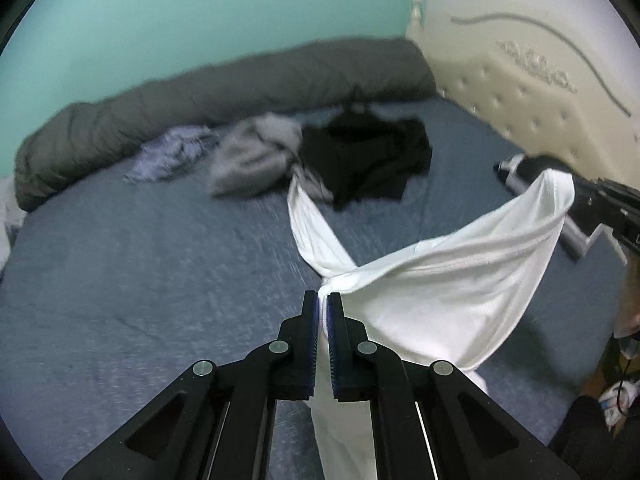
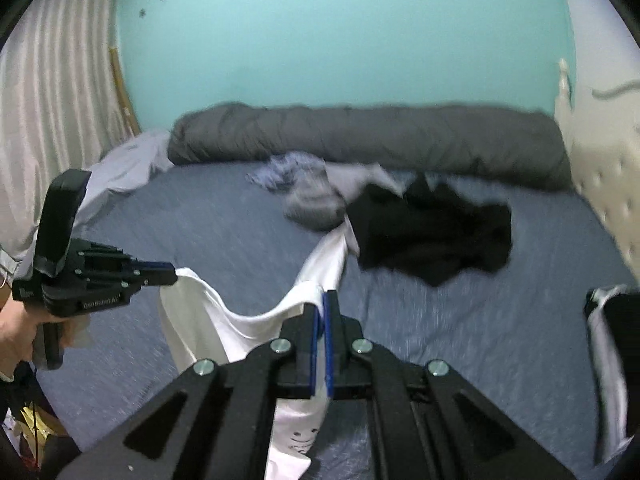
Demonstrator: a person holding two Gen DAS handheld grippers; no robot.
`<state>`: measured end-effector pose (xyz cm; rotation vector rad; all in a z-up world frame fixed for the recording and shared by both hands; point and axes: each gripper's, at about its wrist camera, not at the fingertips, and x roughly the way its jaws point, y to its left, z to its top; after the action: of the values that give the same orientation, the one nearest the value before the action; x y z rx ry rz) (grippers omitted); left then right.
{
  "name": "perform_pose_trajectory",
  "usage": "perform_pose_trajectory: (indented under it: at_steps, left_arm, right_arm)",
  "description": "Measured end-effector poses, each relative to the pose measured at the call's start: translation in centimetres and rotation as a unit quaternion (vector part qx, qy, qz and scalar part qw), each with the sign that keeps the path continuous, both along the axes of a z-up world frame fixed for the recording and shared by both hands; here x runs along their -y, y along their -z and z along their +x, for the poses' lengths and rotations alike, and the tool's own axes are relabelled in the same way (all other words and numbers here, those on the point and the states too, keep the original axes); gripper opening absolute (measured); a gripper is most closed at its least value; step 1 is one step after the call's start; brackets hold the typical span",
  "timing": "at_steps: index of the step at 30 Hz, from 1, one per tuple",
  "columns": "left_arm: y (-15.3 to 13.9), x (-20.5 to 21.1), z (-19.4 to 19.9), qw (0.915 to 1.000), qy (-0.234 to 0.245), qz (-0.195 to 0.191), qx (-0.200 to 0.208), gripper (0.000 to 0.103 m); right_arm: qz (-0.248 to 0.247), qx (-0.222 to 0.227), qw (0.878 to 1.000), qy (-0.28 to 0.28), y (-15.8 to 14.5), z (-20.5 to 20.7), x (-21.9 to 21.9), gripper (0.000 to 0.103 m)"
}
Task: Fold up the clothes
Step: 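Lift the T-shirt up with both tools, stretching it between them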
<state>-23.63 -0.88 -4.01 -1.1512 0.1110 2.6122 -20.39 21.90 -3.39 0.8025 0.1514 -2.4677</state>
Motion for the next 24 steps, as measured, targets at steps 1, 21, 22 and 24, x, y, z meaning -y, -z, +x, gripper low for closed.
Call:
perform_pose_trajectory:
  at_steps: [1, 21, 22, 24]
  left_arm:
    - [-1.3, 0.4, 0.6, 0.9999, -0.003, 0.003, -0.009, 0.005]
    - [-29.0, 3.7, 13.0, 0.9817, -0.048, 0.009, -0.184, 0.001]
    - [-30.2, 3.8, 13.6, 0.9802, -0.05, 0.01, -0.191, 0.001]
    - [-32.8, 3.8, 15.1, 0.9759, -0.054, 0.006, -0.212, 0.001]
  right_arm:
    - [0.001, -0.014, 1.0, -0.004, -1.8, 0.6, 0.4, 0.002]
    - [-0.027, -0.193, 0.981, -0.002, -29.7, 12.9, 0.6, 0.002]
    - [-0.028, -0.202, 0.979, -0.002, -31.0, 13.7, 0.5, 0.002]
    - [-0.027, -0.218, 0.976, -0.002, -33.5, 15.1, 0.5, 0.002]
